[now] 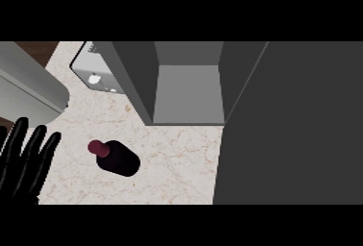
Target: Pick up the wine, place it into the cabinet and close the cabinet
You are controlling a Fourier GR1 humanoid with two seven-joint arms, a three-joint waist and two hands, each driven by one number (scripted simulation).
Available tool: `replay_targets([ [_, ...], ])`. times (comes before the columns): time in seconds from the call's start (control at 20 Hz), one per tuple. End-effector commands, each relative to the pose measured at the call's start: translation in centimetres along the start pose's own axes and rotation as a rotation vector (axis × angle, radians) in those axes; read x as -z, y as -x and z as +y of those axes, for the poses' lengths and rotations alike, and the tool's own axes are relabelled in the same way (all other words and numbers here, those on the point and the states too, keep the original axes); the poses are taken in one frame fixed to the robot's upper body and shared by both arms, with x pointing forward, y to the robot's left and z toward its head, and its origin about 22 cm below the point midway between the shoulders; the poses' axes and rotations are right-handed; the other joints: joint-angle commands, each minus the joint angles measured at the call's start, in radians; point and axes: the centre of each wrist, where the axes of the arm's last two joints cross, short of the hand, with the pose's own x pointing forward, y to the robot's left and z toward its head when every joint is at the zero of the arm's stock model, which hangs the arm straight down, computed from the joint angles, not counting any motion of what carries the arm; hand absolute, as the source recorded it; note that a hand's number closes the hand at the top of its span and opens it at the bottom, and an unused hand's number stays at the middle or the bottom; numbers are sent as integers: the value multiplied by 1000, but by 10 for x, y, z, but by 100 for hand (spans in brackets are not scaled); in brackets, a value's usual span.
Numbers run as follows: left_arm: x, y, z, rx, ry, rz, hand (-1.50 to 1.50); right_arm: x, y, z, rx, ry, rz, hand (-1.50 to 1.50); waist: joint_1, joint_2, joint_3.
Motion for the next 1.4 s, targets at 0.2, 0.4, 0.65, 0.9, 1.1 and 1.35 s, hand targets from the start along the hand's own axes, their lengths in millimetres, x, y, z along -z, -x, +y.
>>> replay_targets([
  [0.2,-4,-18,-6,-14,-7,-7,-150,-16,-40,5,36,-5,-22,-150,-4,0,0],
  [0.4,0,-21,-12,8,-10,9,-150,3,-45,2,35,0,-37,-150,-1,0,0],
  [0.65,14,-8,-27,9,-43,20,-150,7,-52,5,15,-10,-26,-150,-4,0,0],
  [0.9,28,13,4,20,-103,30,-150,-2,-67,0,24,-17,-38,-150,-8,0,-1],
  [1.1,31,29,4,42,-130,32,-150,-11,-65,5,28,-23,-30,-150,-10,0,0],
  [1.35,21,39,17,63,-147,44,-150,-11,-78,-2,-7,-14,-32,-150,-9,-3,0],
])
